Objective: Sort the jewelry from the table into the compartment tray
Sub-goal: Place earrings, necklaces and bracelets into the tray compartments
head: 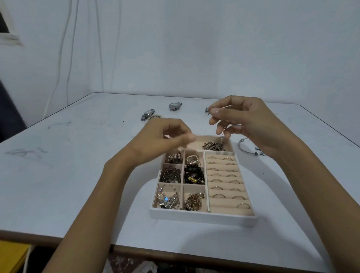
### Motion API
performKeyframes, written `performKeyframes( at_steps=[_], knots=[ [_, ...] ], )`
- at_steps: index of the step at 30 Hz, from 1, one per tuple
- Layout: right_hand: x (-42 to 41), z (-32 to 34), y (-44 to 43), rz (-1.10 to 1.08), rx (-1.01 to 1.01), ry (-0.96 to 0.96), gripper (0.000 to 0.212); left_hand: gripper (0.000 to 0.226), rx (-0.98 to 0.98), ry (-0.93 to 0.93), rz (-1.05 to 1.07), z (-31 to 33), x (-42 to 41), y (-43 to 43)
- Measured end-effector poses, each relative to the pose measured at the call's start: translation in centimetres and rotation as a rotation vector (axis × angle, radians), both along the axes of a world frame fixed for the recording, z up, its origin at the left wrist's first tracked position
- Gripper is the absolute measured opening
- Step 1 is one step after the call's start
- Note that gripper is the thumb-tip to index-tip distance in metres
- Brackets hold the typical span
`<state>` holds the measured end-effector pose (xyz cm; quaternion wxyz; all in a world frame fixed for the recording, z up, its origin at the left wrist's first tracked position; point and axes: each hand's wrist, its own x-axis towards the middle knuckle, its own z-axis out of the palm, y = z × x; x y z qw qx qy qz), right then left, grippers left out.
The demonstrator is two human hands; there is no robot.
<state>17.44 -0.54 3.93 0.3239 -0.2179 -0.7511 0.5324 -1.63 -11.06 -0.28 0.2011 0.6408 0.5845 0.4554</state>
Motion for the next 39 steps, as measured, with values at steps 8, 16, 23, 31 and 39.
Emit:
performKeyframes(
  at_steps=[8,16,23,31,39],
  knots=[
    [-0.8,-0.2,-1.8,0.182,0.031,-0.115,0.012,0.034,-0.249,0.475,0.41,-4.7,-4.2,2.2],
    [-0.6,0.2,-3.9,0.615,0.023,-0.394,0.01,0.043,-0.313,0.638,0.389,-5.9,-4.3,2.6],
    [-0.8,-0.2,-4.5,0.67,0.158,-0.532,0.008,0.044,-0.309,0.636,0.386,-6.0,-4.7,2.9],
    [-0.6,-0.3,-4.1,0.574,0.313,-0.634,0.009,0.044,-0.314,0.64,0.374,-6.3,-5.0,3.1],
    [-1.3,-0.9,-4.4,0.512,0.35,-0.701,0.013,0.043,-0.303,0.634,0.367,-6.5,-5.2,3.3]
  ],
)
